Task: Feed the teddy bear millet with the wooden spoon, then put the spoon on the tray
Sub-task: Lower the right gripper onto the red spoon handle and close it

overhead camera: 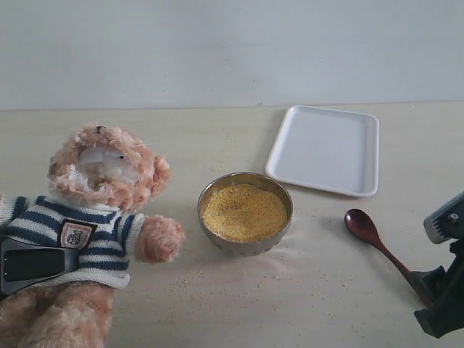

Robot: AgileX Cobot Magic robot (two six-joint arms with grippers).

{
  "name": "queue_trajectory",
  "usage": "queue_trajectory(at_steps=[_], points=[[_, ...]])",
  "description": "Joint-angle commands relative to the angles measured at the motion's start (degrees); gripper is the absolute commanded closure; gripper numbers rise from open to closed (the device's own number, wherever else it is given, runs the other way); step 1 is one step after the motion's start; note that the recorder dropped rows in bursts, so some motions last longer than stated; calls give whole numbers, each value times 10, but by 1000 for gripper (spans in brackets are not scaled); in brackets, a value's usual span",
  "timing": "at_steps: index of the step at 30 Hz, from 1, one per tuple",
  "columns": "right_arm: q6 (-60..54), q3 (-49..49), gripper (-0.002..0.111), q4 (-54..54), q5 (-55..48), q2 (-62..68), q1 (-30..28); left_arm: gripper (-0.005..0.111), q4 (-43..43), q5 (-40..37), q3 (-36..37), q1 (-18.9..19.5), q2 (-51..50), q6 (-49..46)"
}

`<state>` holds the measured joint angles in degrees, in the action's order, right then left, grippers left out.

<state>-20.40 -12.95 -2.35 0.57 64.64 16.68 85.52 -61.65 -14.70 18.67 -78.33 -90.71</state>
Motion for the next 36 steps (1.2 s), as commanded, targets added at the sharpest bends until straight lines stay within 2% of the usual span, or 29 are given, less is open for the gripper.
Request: queue_trajectory(at_steps=[1, 20, 27, 29, 33, 36], points=[[-7, 16, 43, 0, 46, 0, -1, 102, 9, -12, 2, 2, 4, -4], [4, 14, 43, -22, 127, 188, -2, 102, 9, -12, 2, 2, 4, -4], [4, 14, 46, -33, 130, 212, -2, 102, 9, -12, 2, 2, 4, -4], [8, 14, 55, -36, 130, 212, -2, 102, 9, -12, 2, 2, 4, -4], [35, 14, 84, -40, 130, 212, -2, 102, 9, -12, 2, 2, 4, -4], [35, 11, 101, -40, 130, 212, -2, 102, 9, -12, 2, 2, 4, -4]])
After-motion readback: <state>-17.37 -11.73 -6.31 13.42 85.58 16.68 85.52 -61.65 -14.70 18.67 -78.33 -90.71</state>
